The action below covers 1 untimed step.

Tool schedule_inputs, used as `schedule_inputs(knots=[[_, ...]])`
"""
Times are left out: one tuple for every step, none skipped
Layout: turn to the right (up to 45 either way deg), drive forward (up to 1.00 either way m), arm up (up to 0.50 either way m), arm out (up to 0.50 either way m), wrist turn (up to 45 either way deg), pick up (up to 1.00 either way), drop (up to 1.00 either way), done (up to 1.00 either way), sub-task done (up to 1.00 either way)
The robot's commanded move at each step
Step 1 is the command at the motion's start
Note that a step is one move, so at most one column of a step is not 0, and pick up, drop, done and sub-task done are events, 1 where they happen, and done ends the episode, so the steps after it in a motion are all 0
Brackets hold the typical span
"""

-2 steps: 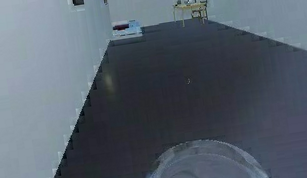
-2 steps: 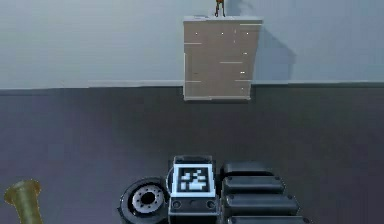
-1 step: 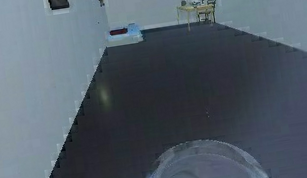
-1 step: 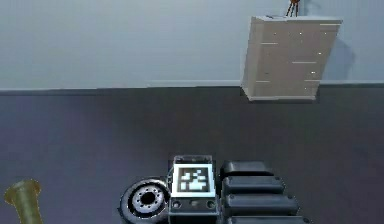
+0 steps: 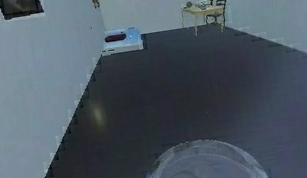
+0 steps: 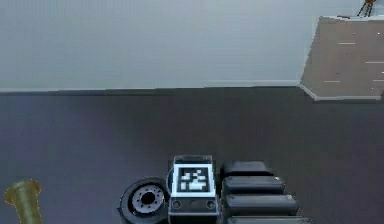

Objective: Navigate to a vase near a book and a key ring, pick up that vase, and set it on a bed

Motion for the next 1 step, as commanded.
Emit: schedule_inputs(knots=[[0.0,1.0,0.0,0.0,0.0,0.0,0.0,0.0,0.0]])
